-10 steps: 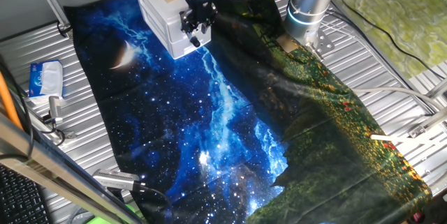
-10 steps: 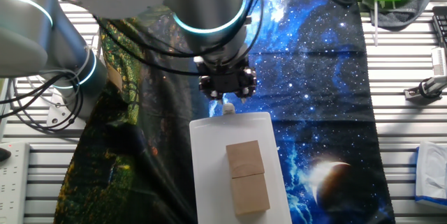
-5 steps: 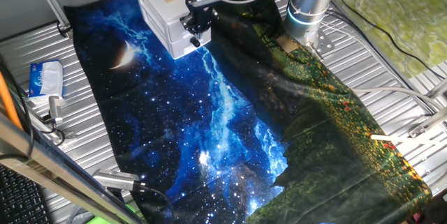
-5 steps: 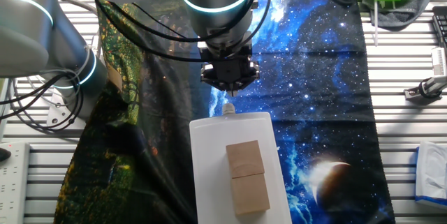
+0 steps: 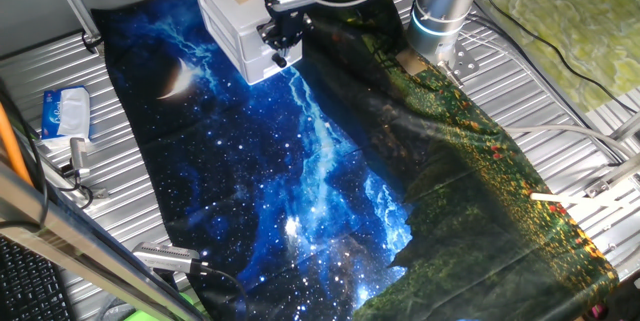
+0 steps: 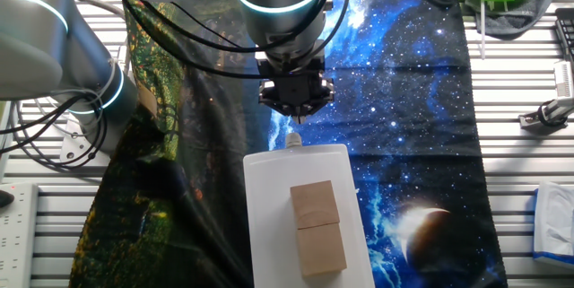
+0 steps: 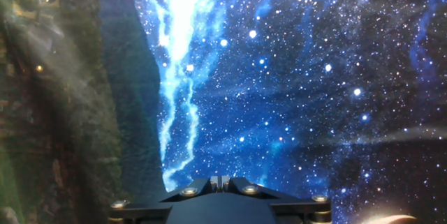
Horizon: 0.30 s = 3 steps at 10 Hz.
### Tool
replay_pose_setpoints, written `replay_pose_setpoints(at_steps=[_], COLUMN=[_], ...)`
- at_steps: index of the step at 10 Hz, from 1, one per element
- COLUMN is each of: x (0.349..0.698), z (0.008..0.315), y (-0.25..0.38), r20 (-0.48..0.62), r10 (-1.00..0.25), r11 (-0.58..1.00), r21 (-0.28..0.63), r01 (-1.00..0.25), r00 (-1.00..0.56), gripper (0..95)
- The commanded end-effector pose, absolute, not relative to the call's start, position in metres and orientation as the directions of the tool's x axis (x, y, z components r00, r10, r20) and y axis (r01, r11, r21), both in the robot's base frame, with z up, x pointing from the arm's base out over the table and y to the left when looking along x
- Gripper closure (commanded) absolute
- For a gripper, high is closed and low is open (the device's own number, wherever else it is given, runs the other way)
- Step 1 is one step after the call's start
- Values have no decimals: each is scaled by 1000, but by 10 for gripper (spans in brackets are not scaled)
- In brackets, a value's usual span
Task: Grasp the handle and close the drawer
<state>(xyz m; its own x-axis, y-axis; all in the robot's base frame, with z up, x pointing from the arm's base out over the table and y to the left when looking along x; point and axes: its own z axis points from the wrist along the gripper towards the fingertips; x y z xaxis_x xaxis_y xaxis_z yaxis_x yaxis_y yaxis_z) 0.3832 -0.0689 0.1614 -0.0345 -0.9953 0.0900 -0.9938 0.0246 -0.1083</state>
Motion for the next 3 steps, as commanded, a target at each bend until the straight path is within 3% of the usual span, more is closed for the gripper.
replay_pose_setpoints(at_steps=[1, 3], x=[381, 381], z=[163, 163], y=[-69, -69], r20=[91, 92], r10=[-995, -995], r11=[18, 15], r21=[-109, -111], r01=[-994, -994], r00=[-28, -25], gripper=[950, 950])
